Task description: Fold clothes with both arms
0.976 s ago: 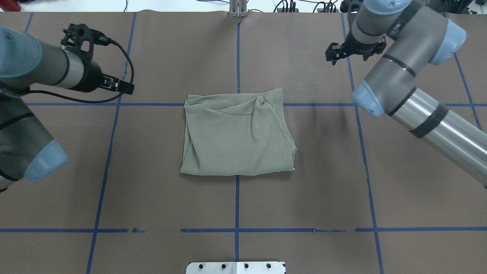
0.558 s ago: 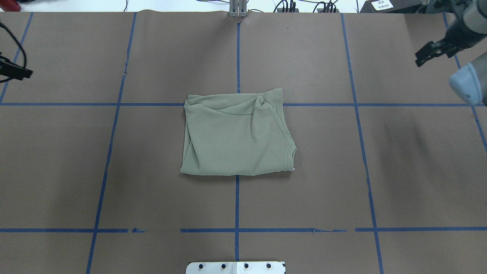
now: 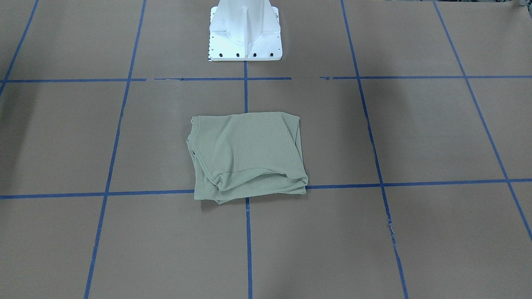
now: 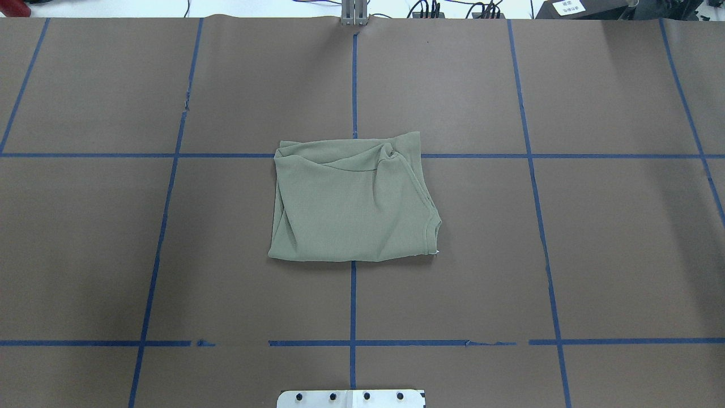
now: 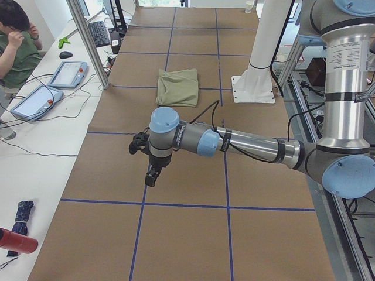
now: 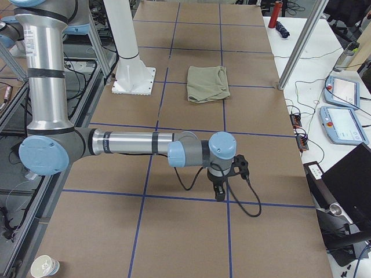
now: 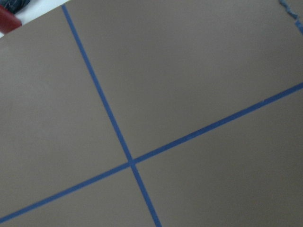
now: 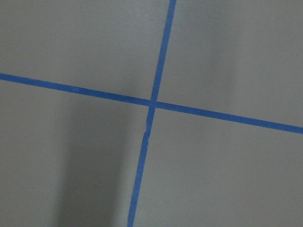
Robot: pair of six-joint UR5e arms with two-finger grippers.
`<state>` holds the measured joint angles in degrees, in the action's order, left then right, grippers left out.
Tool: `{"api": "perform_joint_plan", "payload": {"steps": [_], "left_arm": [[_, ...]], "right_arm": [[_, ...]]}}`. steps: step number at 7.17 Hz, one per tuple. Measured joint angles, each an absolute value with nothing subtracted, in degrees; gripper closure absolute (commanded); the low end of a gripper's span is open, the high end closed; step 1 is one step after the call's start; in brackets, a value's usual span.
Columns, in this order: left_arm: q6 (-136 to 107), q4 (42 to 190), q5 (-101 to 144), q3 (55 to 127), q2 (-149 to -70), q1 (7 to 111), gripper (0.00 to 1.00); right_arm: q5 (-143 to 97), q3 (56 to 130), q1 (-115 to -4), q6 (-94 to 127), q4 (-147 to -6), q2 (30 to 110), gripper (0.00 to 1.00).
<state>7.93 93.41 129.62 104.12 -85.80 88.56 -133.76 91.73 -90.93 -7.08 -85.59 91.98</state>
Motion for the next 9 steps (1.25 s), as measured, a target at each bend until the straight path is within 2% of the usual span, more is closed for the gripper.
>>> {"api": "perform_joint_plan", "payload": {"steps": [3,9], "left_arm": [[9.2,83.1,129.9,104.7,-85.8,90.9,0.0],[8.8,82.5,129.8,105.4,-87.2,90.8,0.0]], "right_arm": [[-132.6,96.0,-91.9,-8.0,-90.2,94.3,0.0],[-130.8,97.3,-91.3,-7.9,-90.6,95.3,0.0]]}}
